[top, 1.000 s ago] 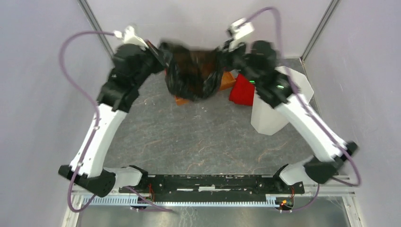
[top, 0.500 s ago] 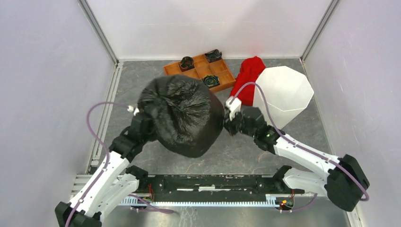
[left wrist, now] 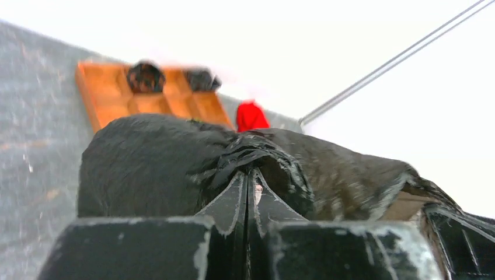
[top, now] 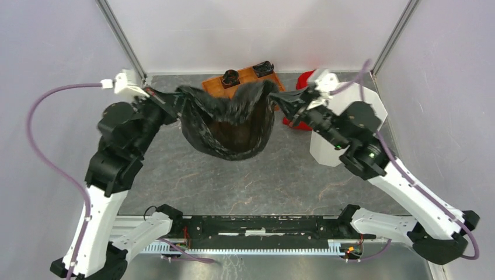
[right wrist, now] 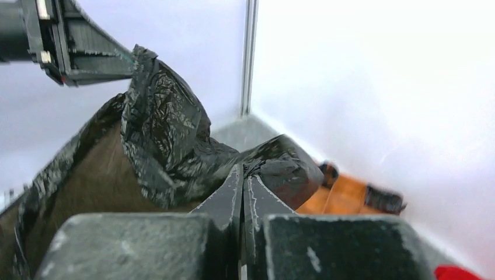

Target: Put the trash bags into the trash bin

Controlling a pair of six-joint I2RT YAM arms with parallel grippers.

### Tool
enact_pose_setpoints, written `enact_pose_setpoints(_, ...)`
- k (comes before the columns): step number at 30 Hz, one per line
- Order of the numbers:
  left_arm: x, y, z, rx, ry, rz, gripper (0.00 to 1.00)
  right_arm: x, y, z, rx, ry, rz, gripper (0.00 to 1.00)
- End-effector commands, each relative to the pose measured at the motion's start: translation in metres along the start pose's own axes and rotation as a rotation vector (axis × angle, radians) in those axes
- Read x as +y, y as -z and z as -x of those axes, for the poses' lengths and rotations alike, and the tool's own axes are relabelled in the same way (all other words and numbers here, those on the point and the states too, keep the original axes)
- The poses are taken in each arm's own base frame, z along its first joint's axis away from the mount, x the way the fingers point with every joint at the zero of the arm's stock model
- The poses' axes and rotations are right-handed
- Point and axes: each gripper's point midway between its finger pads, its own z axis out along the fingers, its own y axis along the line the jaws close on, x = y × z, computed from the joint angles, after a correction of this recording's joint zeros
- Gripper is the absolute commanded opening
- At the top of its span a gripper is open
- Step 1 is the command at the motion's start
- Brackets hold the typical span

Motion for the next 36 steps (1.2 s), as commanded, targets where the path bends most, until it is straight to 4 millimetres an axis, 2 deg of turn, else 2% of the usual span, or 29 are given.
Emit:
enact_pose_setpoints(1, 0.005, 0.021, 0.042, -0.187, -0.048, 0.030, 0.02, -0.010, 0.002, 0.012, -0.055, 0.034, -0.048, 0.01)
enact_pose_setpoints(3, 0.042, 0.013, 0.007, -0.118, -0.029, 0.145, 0.02, -0.011, -0.001, -0.031, 0.040, 0.027, -0.061, 0.01)
enact_pose_setpoints(5, 0.086, 0.010, -0.044, 0.003, -0.029, 0.274, 0.02, -0.010, 0.005, -0.086, 0.166, 0.009, -0.070, 0.01)
enact_pose_setpoints(7, 0.131, 0.020, -0.091, 0.108, -0.028, 0.410, 0.02, -0.004, 0.020, -0.146, 0.275, -0.053, -0.075, 0.01)
enact_pose_setpoints(9, 0.162, 0.037, -0.122, 0.160, -0.016, 0.489, 0.02, 0.006, 0.034, -0.185, 0.330, -0.109, -0.053, 0.01)
enact_pose_setpoints(10, 0.172, 0.044, -0.132, 0.166, -0.011, 0.502, 0.02, 0.008, 0.039, -0.194, 0.347, -0.128, -0.055, 0.01)
enact_pose_setpoints(11, 0.173, 0.049, -0.130, 0.140, 0.002, 0.497, 0.02, 0.012, 0.038, -0.195, 0.338, -0.134, -0.034, 0.01)
enact_pose_setpoints(13, 0.164, 0.052, -0.106, 0.045, 0.019, 0.462, 0.02, 0.004, 0.030, -0.175, 0.303, -0.087, -0.054, 0.00)
enact_pose_setpoints(15, 0.133, 0.044, -0.060, -0.077, 0.018, 0.390, 0.02, -0.015, 0.015, -0.137, 0.259, -0.011, -0.120, 0.00)
enact_pose_setpoints(17, 0.079, 0.031, -0.007, -0.144, -0.040, 0.255, 0.02, -0.023, -0.007, -0.078, 0.184, 0.065, -0.121, 0.00)
enact_pose_setpoints(18, 0.050, 0.020, 0.017, -0.157, -0.071, 0.193, 0.02, -0.025, -0.018, -0.037, 0.119, 0.091, -0.116, 0.00)
enact_pose_setpoints(19, 0.019, 0.018, 0.040, -0.171, -0.101, 0.103, 0.02, -0.024, -0.023, -0.001, 0.058, 0.113, -0.097, 0.01)
enact_pose_setpoints(20, -0.009, 0.022, 0.067, -0.216, -0.126, 0.034, 0.02, -0.023, -0.027, 0.025, 0.009, 0.123, -0.082, 0.01)
enact_pose_setpoints(22, -0.058, 0.041, 0.104, -0.284, -0.149, -0.134, 0.02, -0.020, -0.022, 0.078, -0.107, 0.130, -0.068, 0.01)
enact_pose_setpoints(23, -0.074, 0.056, 0.117, -0.328, -0.150, -0.202, 0.02, -0.015, -0.017, 0.094, -0.152, 0.133, -0.040, 0.01)
enact_pose_setpoints(24, -0.082, 0.069, 0.125, -0.369, -0.147, -0.253, 0.02, -0.013, -0.011, 0.099, -0.180, 0.131, -0.032, 0.01)
enact_pose_setpoints(25, -0.083, 0.080, 0.128, -0.406, -0.135, -0.282, 0.02, -0.012, -0.004, 0.101, -0.208, 0.130, -0.029, 0.01)
enact_pose_setpoints(26, -0.077, 0.084, 0.124, -0.426, -0.123, -0.286, 0.02, -0.010, 0.003, 0.091, -0.214, 0.122, -0.029, 0.01)
enact_pose_setpoints(27, -0.061, 0.078, 0.109, -0.422, -0.107, -0.260, 0.02, -0.010, 0.005, 0.073, -0.210, 0.114, -0.031, 0.01)
enact_pose_setpoints(28, -0.039, 0.070, 0.090, -0.401, -0.083, -0.206, 0.02, -0.009, 0.007, 0.054, -0.192, 0.109, -0.034, 0.01)
enact_pose_setpoints(29, -0.013, 0.059, 0.067, -0.363, -0.048, -0.130, 0.02, -0.009, 0.005, 0.022, -0.133, 0.098, -0.038, 0.01)
enact_pose_setpoints(31, 0.047, 0.035, 0.004, -0.216, -0.009, 0.064, 0.02, -0.013, 0.003, -0.044, 0.019, 0.069, -0.070, 0.01)
enact_pose_setpoints(33, 0.104, 0.022, -0.058, -0.038, -0.033, 0.260, 0.02, -0.015, 0.005, -0.106, 0.178, 0.028, -0.098, 0.00)
enact_pose_setpoints(35, 0.139, 0.028, -0.092, 0.071, -0.073, 0.386, 0.02, -0.016, 0.011, -0.130, 0.240, 0.023, -0.107, 0.00)
enact_pose_setpoints(36, 0.143, 0.032, -0.095, 0.086, -0.086, 0.399, 0.02, -0.020, 0.014, -0.129, 0.241, 0.027, -0.133, 0.00)
